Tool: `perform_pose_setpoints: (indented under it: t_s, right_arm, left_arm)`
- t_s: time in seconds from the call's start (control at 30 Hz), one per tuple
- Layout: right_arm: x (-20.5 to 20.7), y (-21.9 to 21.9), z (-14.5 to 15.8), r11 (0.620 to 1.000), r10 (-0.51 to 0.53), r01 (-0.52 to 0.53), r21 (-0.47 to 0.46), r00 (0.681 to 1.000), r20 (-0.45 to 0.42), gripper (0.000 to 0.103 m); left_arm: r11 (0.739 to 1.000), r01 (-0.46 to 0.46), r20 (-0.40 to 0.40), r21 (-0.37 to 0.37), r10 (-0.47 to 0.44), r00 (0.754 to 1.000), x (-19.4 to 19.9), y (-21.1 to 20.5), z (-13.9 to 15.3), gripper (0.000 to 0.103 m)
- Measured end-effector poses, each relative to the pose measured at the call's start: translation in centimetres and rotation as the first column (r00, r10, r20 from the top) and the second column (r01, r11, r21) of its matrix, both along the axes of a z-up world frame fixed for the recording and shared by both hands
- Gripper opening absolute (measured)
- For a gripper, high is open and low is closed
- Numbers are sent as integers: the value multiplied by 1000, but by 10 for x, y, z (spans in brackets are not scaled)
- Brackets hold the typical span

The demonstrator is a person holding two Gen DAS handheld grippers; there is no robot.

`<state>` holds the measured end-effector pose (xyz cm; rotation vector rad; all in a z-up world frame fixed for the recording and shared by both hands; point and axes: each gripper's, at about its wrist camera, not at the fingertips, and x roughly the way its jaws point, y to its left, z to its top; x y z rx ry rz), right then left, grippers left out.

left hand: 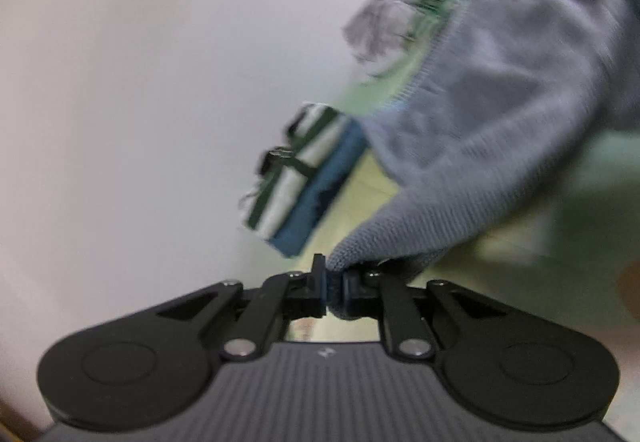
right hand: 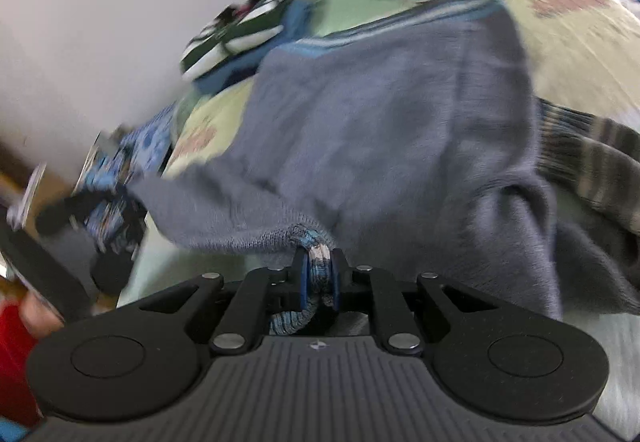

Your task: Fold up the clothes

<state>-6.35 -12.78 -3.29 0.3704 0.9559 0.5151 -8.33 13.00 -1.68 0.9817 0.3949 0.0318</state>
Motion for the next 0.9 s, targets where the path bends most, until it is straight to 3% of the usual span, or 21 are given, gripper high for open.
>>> perform_pose_setpoints:
  t_s: [0.17,0.27,0.33,0.43,0.6,0.7,0.77,0.83,0.9]
  right_arm:
    - [-16,25,17,982,184,-186,38,982,52,12]
    - [-28,45,26,955,292,-295,25,953,82,12]
    - [-33,56,25,938,344,-346,6,935,87,13]
    - [-37,75,10,914,405,-404,-27,913,54,13]
    - [-42,88,-11,902,423,-422,-90,906,-7,15]
    - [-51,72,7,906,418,-413,-88,907,47,36]
    - [-63,58,19,904,408,-386,-182,906,108,51]
    - [-75,53,20,869,429,-366,-332,892,141,55]
    - [-83,49,11,839,456,-379,-391,881,123,55]
  left_arm:
    - [997,-68,36,-37,69,997,-31,30,53,14]
    - [996,-90,9,-24,90,996,-51,41,60,15]
    - [995,-101,-3,22,101,995,-64,42,51,15]
    - [990,-137,-88,27,139,986,-73,47,20,15]
    - [983,-182,-220,35,185,958,-71,58,-36,15]
    - [977,-212,-218,5,208,954,-64,66,-40,15]
    - [974,-223,-206,-31,212,955,-57,71,-32,15]
    - [973,-225,-185,-46,213,959,-51,73,-25,15]
    - [972,-228,-172,-62,215,961,-45,76,-18,15]
